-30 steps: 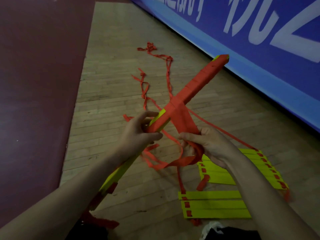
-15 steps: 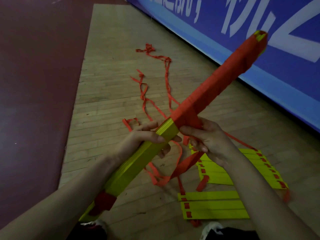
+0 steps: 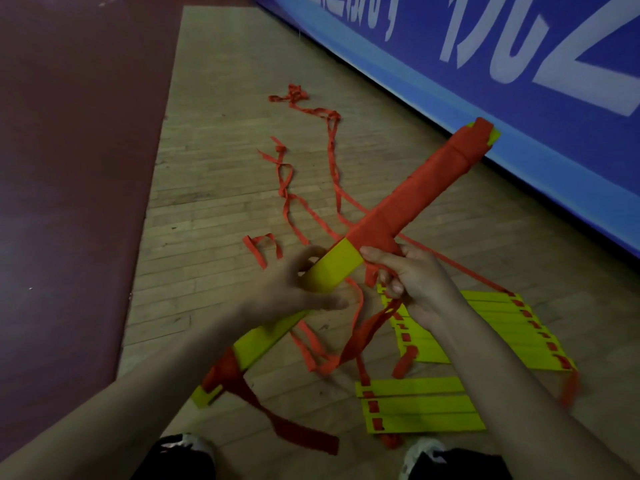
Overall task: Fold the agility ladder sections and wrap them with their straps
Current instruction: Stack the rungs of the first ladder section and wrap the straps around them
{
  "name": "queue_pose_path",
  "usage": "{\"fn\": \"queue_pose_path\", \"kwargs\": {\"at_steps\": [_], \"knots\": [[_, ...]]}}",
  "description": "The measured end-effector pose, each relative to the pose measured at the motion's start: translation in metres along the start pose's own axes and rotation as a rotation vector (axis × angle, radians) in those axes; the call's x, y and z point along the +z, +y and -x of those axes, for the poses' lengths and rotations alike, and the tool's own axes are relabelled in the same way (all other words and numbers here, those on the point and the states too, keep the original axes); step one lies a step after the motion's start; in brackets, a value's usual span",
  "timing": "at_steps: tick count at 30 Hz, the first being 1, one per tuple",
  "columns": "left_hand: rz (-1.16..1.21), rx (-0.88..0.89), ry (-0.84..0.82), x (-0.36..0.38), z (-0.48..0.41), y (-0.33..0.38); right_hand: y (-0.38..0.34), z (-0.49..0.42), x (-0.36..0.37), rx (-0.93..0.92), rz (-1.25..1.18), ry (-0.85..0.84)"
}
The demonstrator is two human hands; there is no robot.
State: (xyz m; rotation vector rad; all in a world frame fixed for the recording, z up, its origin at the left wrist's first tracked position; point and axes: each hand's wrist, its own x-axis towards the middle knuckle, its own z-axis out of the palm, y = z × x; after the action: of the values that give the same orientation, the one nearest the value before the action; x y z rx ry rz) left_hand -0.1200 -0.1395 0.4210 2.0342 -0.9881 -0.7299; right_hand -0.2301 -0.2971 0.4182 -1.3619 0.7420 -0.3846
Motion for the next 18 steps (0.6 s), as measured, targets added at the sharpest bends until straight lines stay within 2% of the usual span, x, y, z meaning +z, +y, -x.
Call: {"fn": "queue_pose_path", "kwargs": {"at_steps": [2, 4, 8, 15, 18], "knots": [[-0.286, 0.078, 0.095, 0.008, -0.004, -0.012, 0.000, -0.001, 0.000, -0.003, -0.024, 0.025], [-0.383, 0.161, 0.218, 0.016, -0.006, -0.021, -0.001, -0.001, 0.001, -0.027, -0.019, 0.029], [-0.337, 0.259, 0.382, 0.017, -0.006, -0.023, -0.007, 0.002, 0.000, -0.056, 0.022, 0.004], [-0.383, 0.249, 0.468, 0.015, -0.007, -0.023, -0.011, 0.017, 0.000, 0.082, 0.101, -0.282], [-0.335, 0.221, 0.469, 0.012, -0.008, -0.023, -0.013, 0.019, -0.002, 0.104, 0.126, -0.306]]}}
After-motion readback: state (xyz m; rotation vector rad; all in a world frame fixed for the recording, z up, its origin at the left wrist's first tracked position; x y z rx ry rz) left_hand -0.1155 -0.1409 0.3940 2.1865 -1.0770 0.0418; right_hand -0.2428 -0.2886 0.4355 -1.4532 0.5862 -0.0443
